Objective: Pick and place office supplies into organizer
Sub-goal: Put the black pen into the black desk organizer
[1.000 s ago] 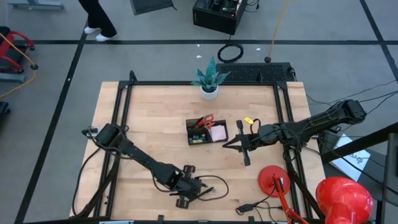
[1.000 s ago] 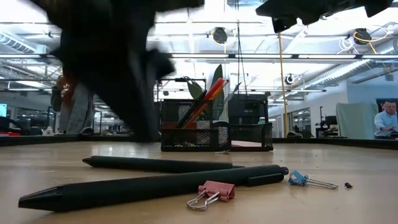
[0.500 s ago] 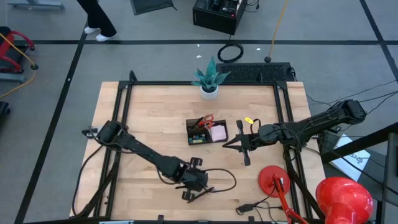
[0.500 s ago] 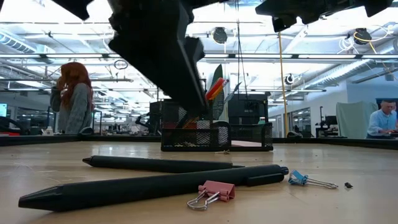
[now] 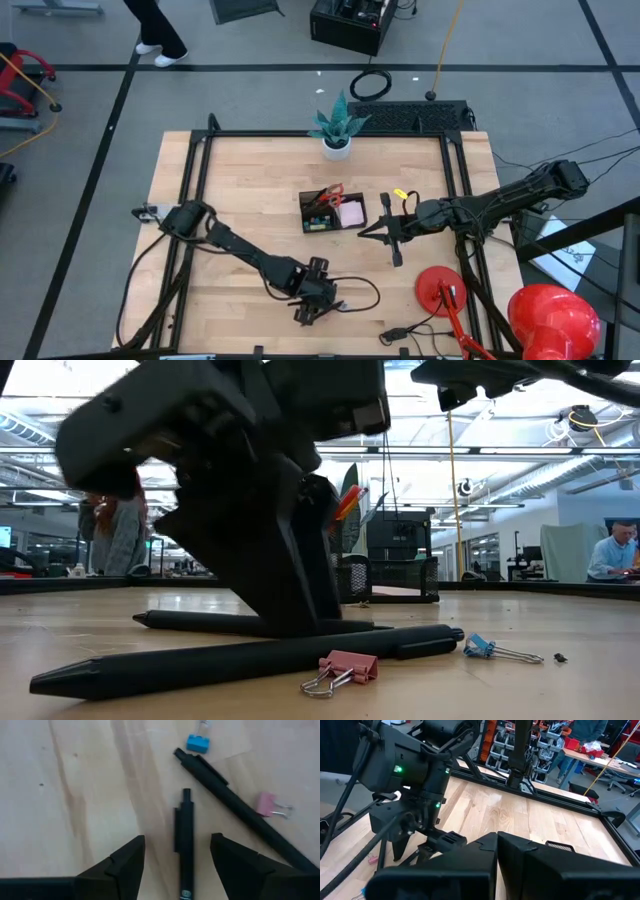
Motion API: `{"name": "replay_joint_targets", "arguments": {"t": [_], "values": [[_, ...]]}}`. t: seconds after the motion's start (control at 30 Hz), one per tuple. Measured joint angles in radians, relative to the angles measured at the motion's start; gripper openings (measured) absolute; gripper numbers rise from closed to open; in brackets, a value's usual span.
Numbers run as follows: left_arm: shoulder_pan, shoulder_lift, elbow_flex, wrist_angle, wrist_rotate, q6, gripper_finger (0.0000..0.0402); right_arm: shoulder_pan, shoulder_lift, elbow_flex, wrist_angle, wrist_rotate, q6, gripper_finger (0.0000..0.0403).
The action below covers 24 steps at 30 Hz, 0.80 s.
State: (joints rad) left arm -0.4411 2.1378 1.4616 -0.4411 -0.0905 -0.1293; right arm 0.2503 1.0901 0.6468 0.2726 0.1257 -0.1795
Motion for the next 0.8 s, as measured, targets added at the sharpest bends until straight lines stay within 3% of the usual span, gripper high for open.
{"name": "replay_joint_targets", "arguments": {"t": [0.23,0.53,0.8], "values": [[0.013,0.014,0.003,-0.035,0.007,-0.002,0.0181,0.0,0.0,0.0,0.0,0.0,0.002,0.0004],[0.016,0.015,0.002,-0.047,0.024,-0.004,0.0023,0.0,0.0,0.0,-0.001,0.0,0.0,0.0004],[0.01,0.005,-0.002,0.026,0.057,0.066,0.0022,0.0,0.0,0.0,-0.001,0.0,0.003,0.0004]]}}
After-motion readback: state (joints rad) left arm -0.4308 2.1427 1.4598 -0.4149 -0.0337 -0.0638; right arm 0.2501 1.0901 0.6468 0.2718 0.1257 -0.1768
